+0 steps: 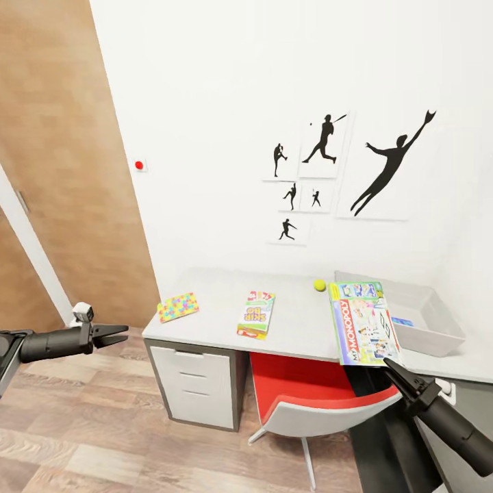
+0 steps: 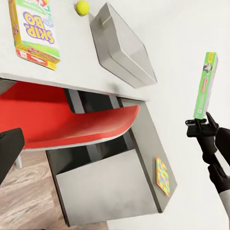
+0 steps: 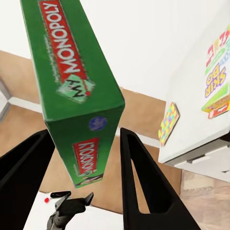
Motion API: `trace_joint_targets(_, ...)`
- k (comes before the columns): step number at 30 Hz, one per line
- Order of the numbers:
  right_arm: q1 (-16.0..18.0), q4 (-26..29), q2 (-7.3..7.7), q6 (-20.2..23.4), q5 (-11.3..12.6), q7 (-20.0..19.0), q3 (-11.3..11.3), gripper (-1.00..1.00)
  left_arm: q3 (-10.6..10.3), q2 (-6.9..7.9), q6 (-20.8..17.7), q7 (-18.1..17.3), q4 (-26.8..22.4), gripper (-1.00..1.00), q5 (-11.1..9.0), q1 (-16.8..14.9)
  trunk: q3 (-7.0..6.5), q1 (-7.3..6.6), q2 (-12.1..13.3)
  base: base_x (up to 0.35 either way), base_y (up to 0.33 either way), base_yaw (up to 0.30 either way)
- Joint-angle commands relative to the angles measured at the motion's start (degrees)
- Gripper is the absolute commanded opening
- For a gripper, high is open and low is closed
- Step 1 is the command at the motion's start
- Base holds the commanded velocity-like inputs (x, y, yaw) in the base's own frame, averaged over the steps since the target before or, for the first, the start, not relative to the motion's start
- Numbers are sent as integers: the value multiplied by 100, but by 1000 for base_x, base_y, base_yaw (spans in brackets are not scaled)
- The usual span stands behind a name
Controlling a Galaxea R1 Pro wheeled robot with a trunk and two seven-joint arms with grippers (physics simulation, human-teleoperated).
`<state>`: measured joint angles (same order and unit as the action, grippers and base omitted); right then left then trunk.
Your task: Put all the toys in the child's room - the three board games (two on the bed and one on the table), the two jigsaw puzzles on the table, and the tennis ball on the table - inside the toy box on the table in the child's room.
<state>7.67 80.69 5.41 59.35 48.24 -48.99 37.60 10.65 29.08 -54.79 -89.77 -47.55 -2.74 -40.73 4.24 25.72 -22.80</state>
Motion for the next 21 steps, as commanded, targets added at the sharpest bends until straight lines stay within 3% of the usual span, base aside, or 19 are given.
trace_joint_targets(1,7,0,-5,24,-30,-34,28,-100,-2,1,-45,-23,0,100,3,-5,13,7,-11,253,0,0)
trace_joint_targets(9,7,-2,-6,31,-27,-32,69,-100,-2,1,-23,-23,0,100,1,-5,13,7,-11,254,0,-43)
trace_joint_targets(21,7,-24,3,32,-25,-32,72,-100,1,17,-15,-23,0,100,1,-5,13,7,-11,141,42,-260)
